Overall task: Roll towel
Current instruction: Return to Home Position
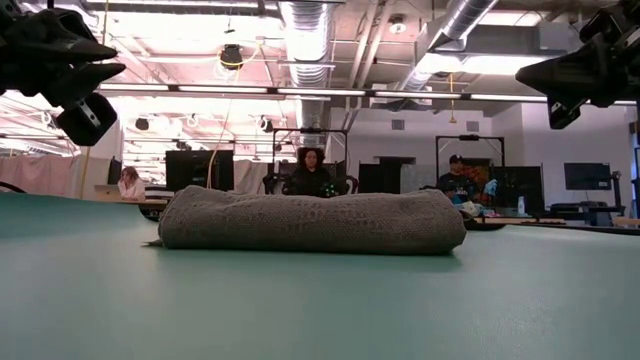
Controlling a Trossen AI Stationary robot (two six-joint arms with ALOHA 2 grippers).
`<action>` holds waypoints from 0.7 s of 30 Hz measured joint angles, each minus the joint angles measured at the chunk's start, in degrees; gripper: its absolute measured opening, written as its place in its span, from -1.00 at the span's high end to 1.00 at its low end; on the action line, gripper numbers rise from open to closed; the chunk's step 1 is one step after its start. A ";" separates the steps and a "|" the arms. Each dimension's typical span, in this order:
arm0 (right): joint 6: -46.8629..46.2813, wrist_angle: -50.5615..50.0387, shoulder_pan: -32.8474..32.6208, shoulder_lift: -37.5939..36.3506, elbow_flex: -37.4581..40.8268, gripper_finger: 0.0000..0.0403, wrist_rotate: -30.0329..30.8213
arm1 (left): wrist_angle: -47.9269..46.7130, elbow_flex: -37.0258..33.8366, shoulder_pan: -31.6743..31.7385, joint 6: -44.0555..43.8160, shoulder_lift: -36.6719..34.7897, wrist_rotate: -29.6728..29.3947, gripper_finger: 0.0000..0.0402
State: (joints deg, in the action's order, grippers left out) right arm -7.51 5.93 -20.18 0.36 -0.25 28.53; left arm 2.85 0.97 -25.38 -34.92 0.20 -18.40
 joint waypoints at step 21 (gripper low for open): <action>0.00 -0.94 0.00 -0.02 0.00 0.85 0.00 | -0.11 0.02 -0.08 -0.01 -0.08 -0.01 0.75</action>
State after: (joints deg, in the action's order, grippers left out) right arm -7.51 4.99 -20.18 0.34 -0.25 28.53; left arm 2.74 0.99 -25.45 -34.94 0.12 -18.41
